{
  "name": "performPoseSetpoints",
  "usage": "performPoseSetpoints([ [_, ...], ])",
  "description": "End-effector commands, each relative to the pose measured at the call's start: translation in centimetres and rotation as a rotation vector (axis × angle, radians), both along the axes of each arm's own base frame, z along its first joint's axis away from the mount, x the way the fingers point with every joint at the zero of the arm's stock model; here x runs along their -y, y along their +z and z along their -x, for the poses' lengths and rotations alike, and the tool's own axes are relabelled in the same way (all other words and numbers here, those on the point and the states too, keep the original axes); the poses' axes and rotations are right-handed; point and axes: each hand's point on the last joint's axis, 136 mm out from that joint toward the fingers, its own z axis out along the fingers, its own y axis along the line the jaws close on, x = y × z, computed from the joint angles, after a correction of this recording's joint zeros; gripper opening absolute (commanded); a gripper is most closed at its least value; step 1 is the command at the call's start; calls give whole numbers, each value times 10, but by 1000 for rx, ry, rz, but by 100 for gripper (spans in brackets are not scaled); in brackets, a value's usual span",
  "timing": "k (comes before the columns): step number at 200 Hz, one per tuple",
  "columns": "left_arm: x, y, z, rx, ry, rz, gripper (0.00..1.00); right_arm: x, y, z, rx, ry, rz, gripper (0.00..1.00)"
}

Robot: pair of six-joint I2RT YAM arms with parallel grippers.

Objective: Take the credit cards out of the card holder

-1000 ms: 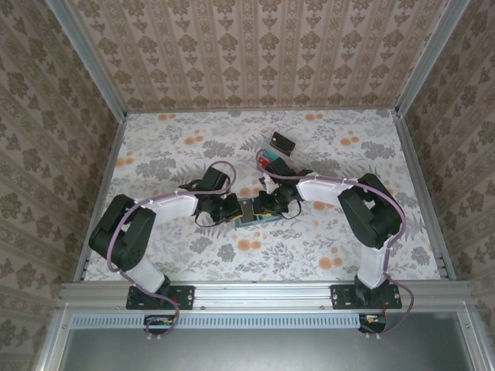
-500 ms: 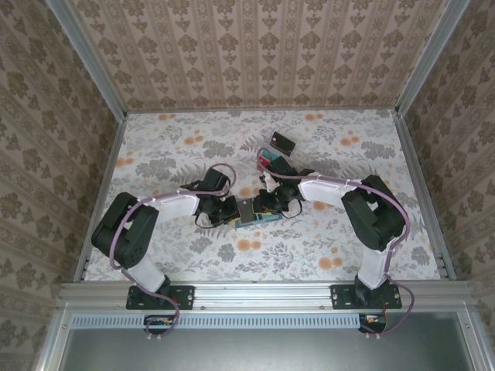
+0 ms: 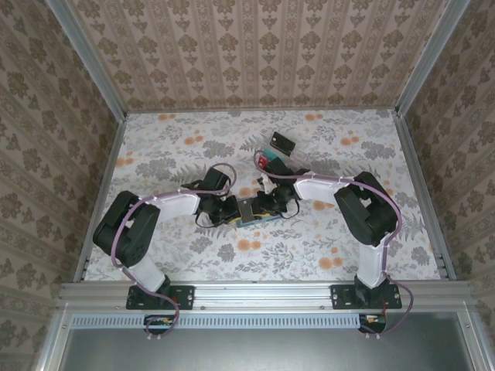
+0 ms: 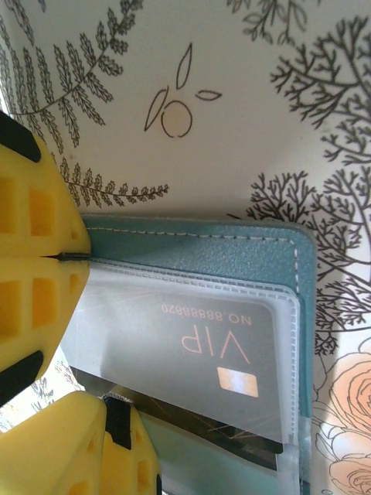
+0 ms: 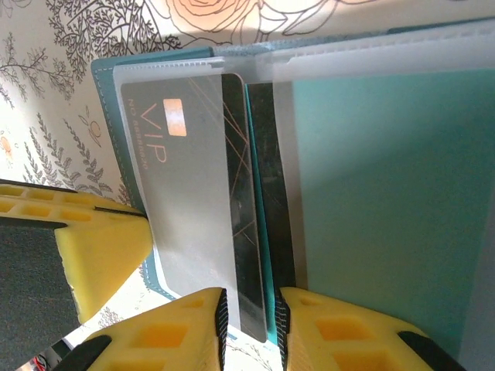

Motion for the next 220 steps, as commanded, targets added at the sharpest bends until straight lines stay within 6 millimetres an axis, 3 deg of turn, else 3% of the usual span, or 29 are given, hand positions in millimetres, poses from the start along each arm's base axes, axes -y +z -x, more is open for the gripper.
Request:
performPoseSetpoints([
  [1,-18,-28,18,-97,7,-103,0,6,-24,12,-52,23,68,28],
  [40,-18,-32,20,-107,2,-102,0,-10,-12,11,-51,34,-36,28],
  [90,-19,-33,21,-109,-3,-106,0,-10,-5,9,-43,25,-104,24],
  [105,-20,-35,22,-116,-1,-112,0,-6,-7,7,-36,13,-85,22],
  [148,-20,-36,23,-116,-2,-107,0,0,-9,5,-13,14,-59,0],
  [220,-21,-27,20,-90,-2,-92,2,23,11,-3,51,-13,-55,0],
])
